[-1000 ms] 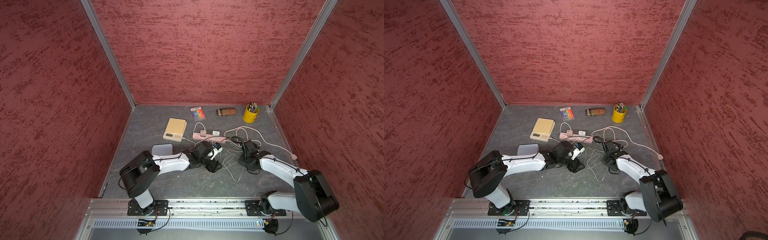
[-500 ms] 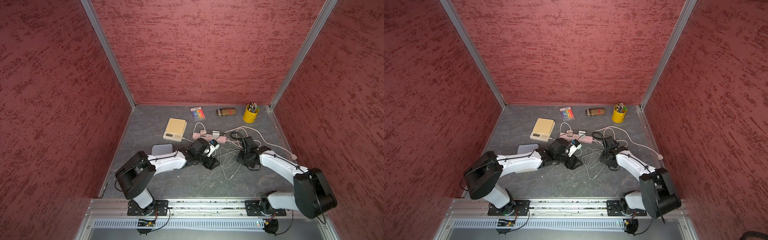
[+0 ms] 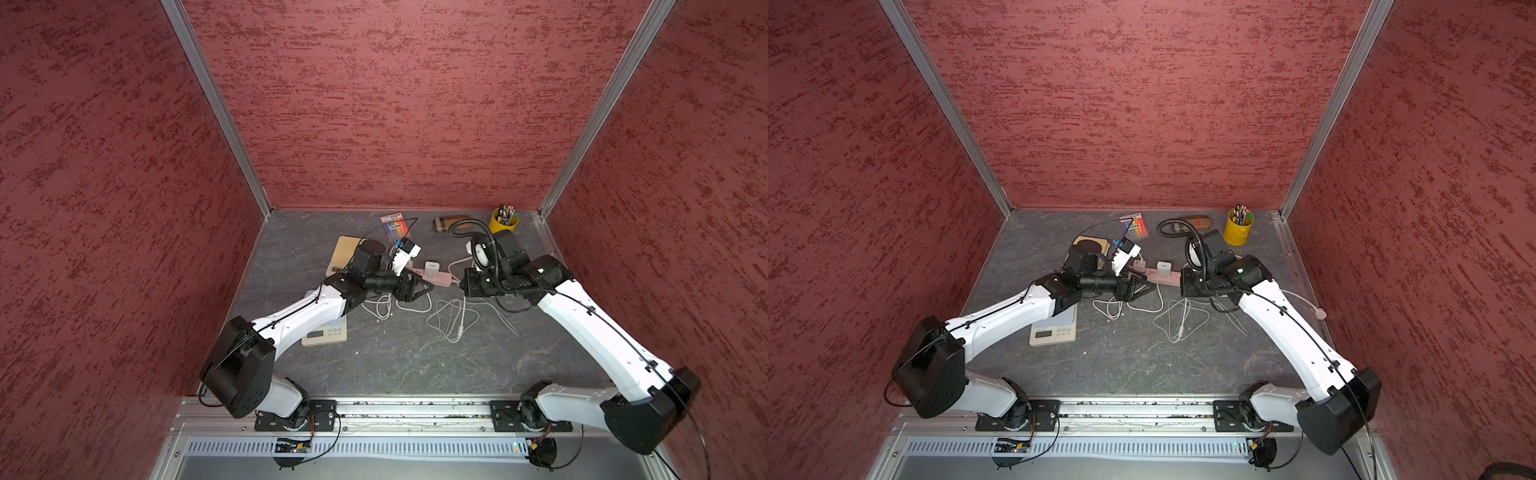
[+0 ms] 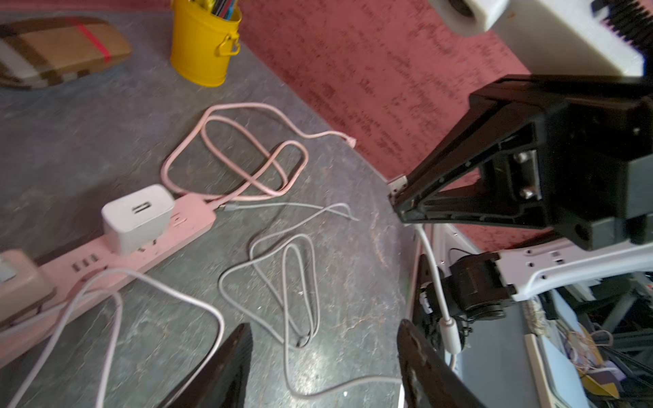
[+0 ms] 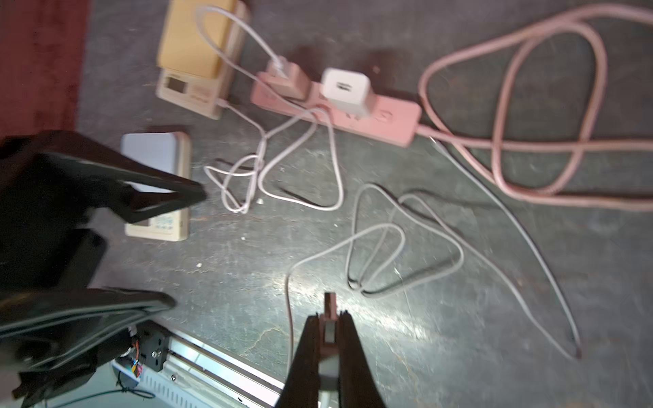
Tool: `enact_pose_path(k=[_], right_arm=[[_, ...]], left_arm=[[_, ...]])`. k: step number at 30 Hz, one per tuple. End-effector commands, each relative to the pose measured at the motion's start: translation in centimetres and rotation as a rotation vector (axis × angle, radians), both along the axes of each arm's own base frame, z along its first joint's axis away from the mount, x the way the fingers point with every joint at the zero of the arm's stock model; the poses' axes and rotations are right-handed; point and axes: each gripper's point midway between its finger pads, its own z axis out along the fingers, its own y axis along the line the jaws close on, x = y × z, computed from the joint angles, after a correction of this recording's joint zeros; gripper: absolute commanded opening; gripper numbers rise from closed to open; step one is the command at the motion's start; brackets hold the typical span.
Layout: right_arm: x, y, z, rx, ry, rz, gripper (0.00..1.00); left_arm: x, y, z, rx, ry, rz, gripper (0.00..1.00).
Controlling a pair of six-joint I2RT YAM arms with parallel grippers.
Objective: Charge the electronic scale
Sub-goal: Pick up the charging cable from the center of the board.
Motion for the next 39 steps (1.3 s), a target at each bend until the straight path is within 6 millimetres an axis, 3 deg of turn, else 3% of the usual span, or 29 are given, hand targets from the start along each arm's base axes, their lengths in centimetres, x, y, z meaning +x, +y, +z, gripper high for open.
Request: enact_pose_path(k=[1,6,9,13,17,27,35,39], right_arm=[[1.4,3.3,1.2,0.056,-0.096,0.184,0.0],[3.7,7.8,3.9,0.215,-0.246,0.347,0.0],[5.6,8.5,5.7,0.249,-0.355,0.32,0.0],[6.9,8.9,7.5,0.302,-0.465,0.291,0.0],[6.8,8.9,8.8,0.357,-0.55,0.279,0.0],[6.3,9.4,8.4,0.405,-0.545,0.307,0.0],[5.1,10.1,9.1,0.509,-0.555,0.342,0.0],[4.5,10.1,9.4,0.55,-0.562,0.342,0.01]], left_arm=[[-2.4,-0.4,4.4,-0.14,-0.059,-0.152,0.65],[-2.6,1.5,4.8,-0.172,-0.052,-0.148,0.63],[-1.6,2.8,4.6,-0.196,-0.012,-0.113,0.63],[-0.8,3.1,4.2,-0.219,0.031,-0.103,0.62],[0.0,2.5,4.5,-0.25,0.06,-0.106,0.59],[1.6,1.5,5.3,-0.307,0.077,-0.124,0.5],[2.8,0.4,4.1,-0.296,0.108,-0.093,0.37],[2.9,0.0,4.3,-0.309,0.116,-0.097,0.23]])
